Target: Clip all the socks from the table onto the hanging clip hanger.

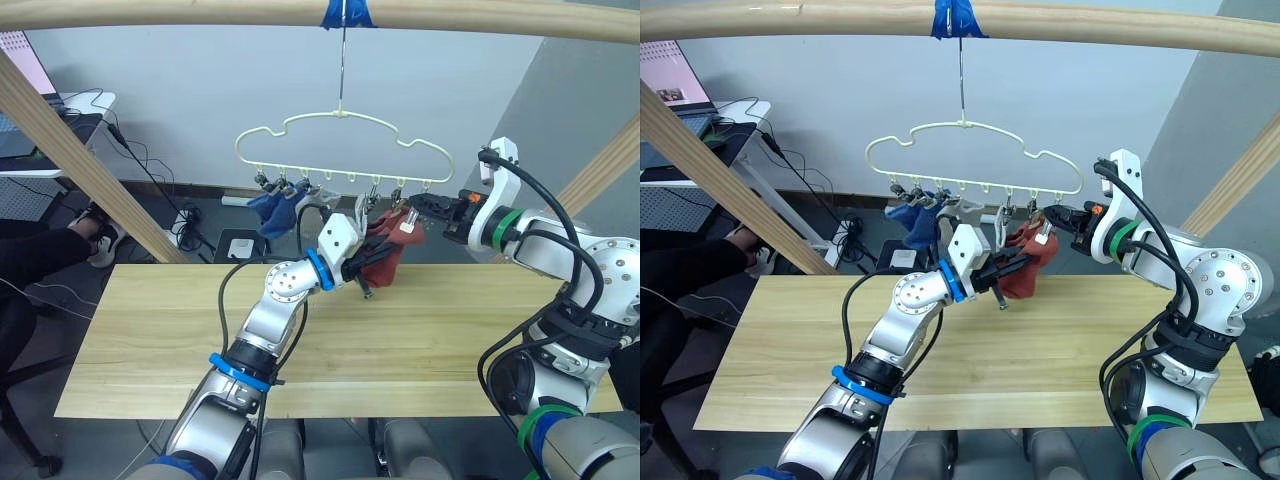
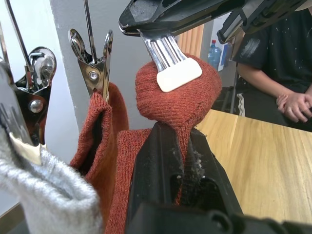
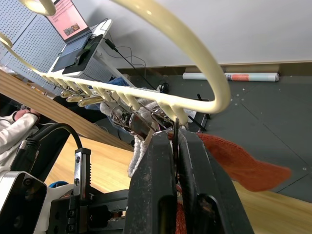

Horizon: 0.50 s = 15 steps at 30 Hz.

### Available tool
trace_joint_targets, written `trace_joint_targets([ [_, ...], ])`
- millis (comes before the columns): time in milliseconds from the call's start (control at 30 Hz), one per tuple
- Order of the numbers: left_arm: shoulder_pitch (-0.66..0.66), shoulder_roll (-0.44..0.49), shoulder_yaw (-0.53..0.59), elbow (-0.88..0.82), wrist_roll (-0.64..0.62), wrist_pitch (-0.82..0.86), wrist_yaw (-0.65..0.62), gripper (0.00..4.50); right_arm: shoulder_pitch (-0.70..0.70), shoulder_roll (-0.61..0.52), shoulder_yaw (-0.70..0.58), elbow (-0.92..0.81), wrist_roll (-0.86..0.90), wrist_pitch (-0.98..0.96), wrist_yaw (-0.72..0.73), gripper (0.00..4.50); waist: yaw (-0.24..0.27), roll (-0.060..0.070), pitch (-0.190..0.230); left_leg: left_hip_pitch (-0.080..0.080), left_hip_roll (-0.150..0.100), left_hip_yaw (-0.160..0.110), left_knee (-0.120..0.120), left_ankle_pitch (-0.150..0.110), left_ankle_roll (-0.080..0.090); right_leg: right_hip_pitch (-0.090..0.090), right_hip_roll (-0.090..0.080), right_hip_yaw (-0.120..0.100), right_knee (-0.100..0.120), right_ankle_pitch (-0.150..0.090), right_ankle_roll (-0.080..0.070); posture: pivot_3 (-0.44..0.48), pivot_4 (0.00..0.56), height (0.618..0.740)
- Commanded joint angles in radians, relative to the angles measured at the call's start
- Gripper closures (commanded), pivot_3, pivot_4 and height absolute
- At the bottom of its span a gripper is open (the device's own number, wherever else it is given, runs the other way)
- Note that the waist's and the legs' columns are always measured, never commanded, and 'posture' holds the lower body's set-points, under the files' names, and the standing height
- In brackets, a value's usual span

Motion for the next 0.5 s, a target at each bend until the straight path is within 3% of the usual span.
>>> trace_joint_targets([
  [33,-0.002,-0.003,0.012,-0.043,-0.013,-0.021,-0.001,4.48,-0.022,0.004,-0.014,-0.009,0.028,0.008,-0.005,4.5,0.0,0.0,0.0,0.0,0.0,0.0,0.0,0.0,0.0,0.0,0.0,0.0,0.0,0.0,0.0,-0.08,0.223,0.74],
  [100,-0.007,-0.006,0.009,-0.046,-0.011,-0.016,0.004,4.48,-0.023,0.011,-0.013,-0.01,0.038,0.008,-0.007,4.5,0.0,0.0,0.0,0.0,0.0,0.0,0.0,0.0,0.0,0.0,0.0,0.0,0.0,0.0,0.0,-0.08,0.223,0.74],
  [200,-0.011,-0.009,0.006,-0.05,-0.01,-0.012,0.004,4.5,-0.021,0.017,-0.014,-0.012,0.057,0.008,-0.007,3.67,0.0,0.0,0.0,0.0,0.0,0.0,0.0,0.0,0.0,0.0,0.0,0.0,0.0,0.0,0.0,-0.08,0.223,0.74],
  [400,-0.014,-0.009,0.007,-0.044,-0.013,-0.004,0.002,4.5,-0.001,-0.013,-0.024,-0.019,0.078,0.008,-0.004,1.47,0.0,0.0,0.0,0.0,0.0,0.0,0.0,0.0,0.0,0.0,0.0,0.0,0.0,0.0,0.0,-0.081,0.22,0.74],
  [500,-0.014,-0.021,0.007,-0.051,-0.049,0.057,-0.02,3.75,0.024,-0.113,-0.032,-0.033,0.082,0.008,0.034,0.39,0.006,0.0,0.0,0.0,0.0,0.0,0.0,0.0,0.0,0.0,0.0,0.0,0.0,0.0,0.0,-0.081,0.215,0.74],
])
